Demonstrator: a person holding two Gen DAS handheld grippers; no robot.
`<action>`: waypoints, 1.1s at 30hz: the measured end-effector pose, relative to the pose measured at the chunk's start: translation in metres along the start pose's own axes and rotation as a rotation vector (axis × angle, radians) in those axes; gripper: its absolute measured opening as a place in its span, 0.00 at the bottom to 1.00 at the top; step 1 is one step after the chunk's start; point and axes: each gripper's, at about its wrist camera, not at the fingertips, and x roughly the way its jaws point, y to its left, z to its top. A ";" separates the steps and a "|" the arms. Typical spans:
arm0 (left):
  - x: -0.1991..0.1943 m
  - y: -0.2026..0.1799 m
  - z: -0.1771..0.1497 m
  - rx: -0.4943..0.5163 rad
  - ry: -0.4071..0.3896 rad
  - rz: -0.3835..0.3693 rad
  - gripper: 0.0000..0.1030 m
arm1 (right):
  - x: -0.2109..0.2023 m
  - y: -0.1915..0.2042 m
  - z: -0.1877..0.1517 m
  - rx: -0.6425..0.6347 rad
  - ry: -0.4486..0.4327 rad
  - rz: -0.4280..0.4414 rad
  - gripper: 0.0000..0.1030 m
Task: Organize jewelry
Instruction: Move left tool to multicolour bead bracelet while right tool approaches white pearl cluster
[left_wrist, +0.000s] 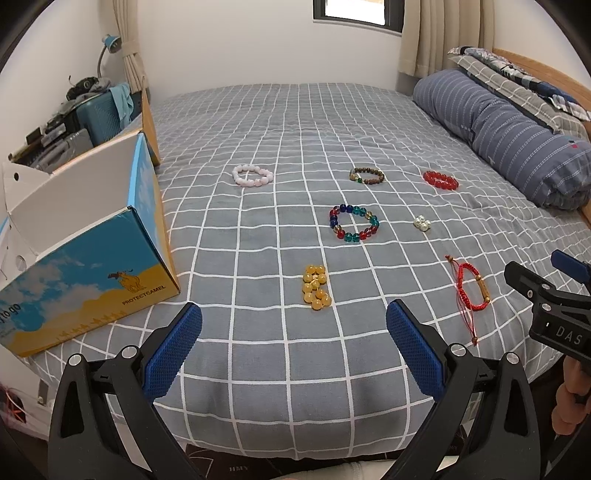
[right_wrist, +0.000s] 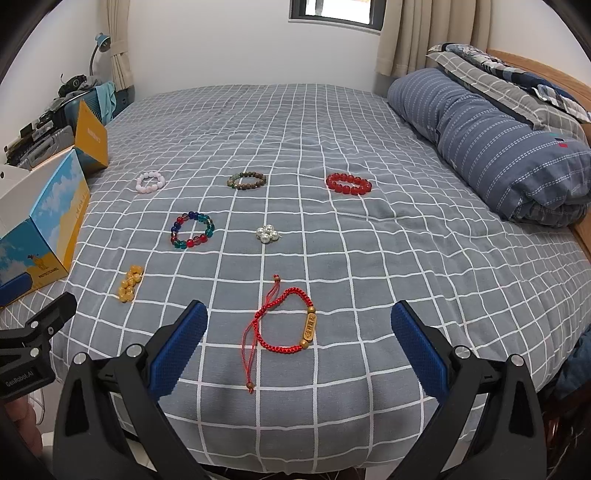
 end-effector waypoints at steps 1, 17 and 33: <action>0.000 0.000 0.000 0.000 -0.001 0.001 0.95 | 0.000 0.000 0.000 0.000 0.000 0.000 0.93; 0.046 0.005 0.039 -0.011 0.051 -0.050 0.95 | 0.027 0.011 0.041 -0.088 -0.023 0.020 0.93; 0.174 -0.017 0.096 0.019 0.234 -0.114 0.95 | 0.147 0.010 0.077 -0.120 0.206 0.165 0.76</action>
